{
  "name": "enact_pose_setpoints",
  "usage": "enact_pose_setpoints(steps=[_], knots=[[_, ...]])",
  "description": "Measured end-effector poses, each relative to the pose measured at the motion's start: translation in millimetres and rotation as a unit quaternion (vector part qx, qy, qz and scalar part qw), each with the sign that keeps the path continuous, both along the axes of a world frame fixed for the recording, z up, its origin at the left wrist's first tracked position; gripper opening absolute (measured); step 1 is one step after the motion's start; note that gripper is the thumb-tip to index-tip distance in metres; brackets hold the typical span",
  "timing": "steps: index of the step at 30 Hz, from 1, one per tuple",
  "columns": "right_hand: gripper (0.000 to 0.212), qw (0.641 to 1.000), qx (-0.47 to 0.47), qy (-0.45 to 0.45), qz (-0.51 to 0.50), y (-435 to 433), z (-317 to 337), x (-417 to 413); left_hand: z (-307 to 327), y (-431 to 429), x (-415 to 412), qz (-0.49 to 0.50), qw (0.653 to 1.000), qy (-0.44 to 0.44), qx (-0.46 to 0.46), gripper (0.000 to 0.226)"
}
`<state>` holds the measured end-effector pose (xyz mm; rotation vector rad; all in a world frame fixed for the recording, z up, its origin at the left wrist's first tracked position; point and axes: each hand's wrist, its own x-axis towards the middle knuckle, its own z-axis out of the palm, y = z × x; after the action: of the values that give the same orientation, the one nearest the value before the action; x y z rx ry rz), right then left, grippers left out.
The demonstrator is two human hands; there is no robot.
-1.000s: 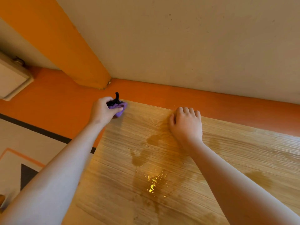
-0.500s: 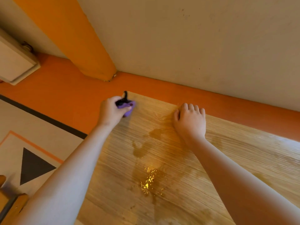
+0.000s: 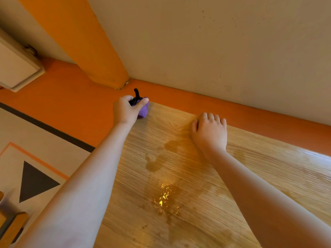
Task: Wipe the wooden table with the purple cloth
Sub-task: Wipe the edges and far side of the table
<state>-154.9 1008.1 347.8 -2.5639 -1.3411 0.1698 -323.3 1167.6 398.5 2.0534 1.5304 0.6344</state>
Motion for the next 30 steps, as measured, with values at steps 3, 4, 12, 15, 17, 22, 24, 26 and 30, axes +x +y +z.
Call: enact_pose_setpoints(steps=[3, 4, 12, 15, 17, 22, 24, 26, 30], knots=[[0.037, 1.0, 0.0, 0.002, 0.002, 0, 0, -1, -6, 3, -13, 0.013, 1.0, 0.019, 0.018, 0.039], [0.037, 1.0, 0.001, 0.003, 0.004, 0, 0, -1, -7, 4, -19, 0.023, 0.999, 0.028, 0.023, 0.035], [0.036, 1.0, -0.007, -0.003, 0.004, 1, 0, -1, -17, -22, -41, 0.108, 0.993, 0.007, 0.039, 0.025], [0.037, 1.0, -0.006, -0.002, 0.004, 1, 0, 1, -15, -19, -4, 0.07, 0.996, 0.017, 0.047, 0.018], [0.037, 1.0, -0.002, -0.001, 0.003, 1, -1, 2, -15, -17, 18, 0.042, 0.998, 0.022, 0.049, 0.016], [0.039, 1.0, -0.002, 0.001, 0.007, 1, -1, 1, -20, -20, -20, 0.051, 0.996, 0.037, 0.068, 0.015], [0.039, 1.0, -0.007, 0.0, 0.009, -1, -1, -1, -25, -30, -63, 0.102, 0.991, 0.035, 0.075, 0.022], [0.039, 1.0, -0.011, 0.001, 0.01, -1, 1, -1, -27, -46, -95, 0.156, 0.985, 0.031, 0.062, 0.029], [0.041, 1.0, -0.014, -0.002, 0.009, 1, 2, 0, -27, -61, -97, 0.22, 0.974, 0.004, 0.045, 0.03]])
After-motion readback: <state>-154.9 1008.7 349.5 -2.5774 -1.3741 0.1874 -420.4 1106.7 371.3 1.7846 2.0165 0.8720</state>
